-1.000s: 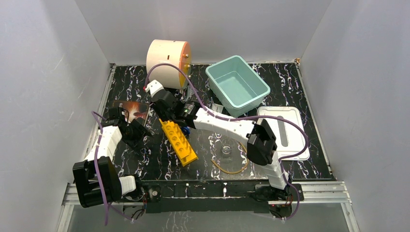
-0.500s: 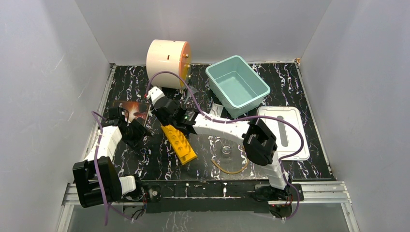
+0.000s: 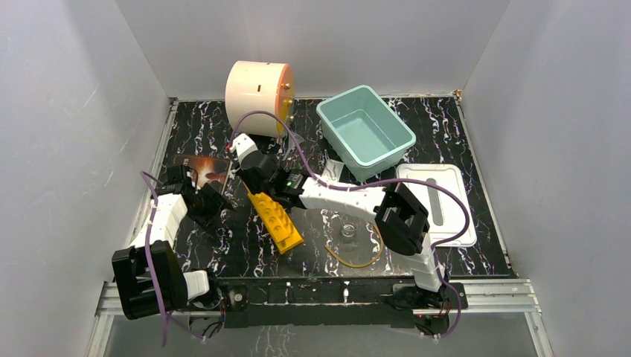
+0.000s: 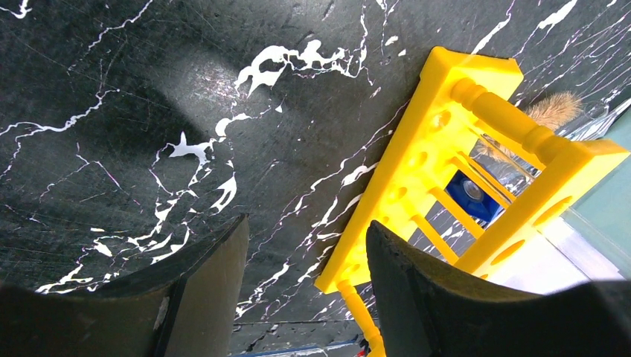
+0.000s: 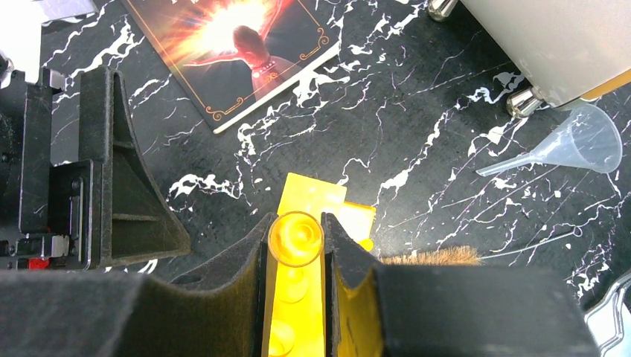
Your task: Organize the chemistry lab equipment
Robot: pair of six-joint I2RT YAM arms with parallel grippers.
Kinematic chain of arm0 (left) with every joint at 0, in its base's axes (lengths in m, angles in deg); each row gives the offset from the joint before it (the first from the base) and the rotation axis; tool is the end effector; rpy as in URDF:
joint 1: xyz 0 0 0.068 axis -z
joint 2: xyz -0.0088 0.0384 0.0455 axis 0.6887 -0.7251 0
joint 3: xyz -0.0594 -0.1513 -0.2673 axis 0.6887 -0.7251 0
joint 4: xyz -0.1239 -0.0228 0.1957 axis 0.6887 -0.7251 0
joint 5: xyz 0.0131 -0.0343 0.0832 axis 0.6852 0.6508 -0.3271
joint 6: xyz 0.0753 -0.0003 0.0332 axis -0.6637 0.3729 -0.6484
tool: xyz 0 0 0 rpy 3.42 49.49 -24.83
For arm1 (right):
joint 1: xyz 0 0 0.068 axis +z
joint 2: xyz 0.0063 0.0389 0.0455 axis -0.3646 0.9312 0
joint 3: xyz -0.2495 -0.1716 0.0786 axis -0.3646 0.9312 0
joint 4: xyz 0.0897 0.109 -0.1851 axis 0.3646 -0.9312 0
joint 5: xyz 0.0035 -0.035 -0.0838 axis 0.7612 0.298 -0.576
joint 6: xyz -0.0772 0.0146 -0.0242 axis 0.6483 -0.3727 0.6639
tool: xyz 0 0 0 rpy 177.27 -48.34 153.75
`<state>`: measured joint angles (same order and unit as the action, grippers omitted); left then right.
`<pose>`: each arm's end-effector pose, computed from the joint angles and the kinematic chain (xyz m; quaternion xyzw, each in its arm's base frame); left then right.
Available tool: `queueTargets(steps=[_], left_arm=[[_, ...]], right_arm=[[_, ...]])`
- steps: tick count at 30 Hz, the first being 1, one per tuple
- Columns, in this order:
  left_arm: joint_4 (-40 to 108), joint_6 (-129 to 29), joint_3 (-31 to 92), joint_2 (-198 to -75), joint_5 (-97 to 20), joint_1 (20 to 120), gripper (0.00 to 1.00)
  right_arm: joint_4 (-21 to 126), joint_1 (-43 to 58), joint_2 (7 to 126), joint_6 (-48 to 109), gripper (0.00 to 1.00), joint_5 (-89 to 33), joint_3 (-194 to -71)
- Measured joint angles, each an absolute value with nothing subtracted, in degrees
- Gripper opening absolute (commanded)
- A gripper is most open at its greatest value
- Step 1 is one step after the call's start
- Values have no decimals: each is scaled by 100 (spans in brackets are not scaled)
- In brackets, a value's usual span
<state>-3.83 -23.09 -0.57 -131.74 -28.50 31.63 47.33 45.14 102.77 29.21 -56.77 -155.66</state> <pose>0.1944 0.0182 0.2187 -0.3803 0.8870 -0.1989 0.1705 0.2274 0.4589 0.3110 -0.3194 0.7712 0.1973 0.5141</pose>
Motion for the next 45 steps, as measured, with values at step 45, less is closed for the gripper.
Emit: queueTargets(steps=[45], left_arm=[[-453,-2372,96,-13190,-2675,3163,57]], right_arm=[[3613,4420,11459,2482,37,-6377,-17581]])
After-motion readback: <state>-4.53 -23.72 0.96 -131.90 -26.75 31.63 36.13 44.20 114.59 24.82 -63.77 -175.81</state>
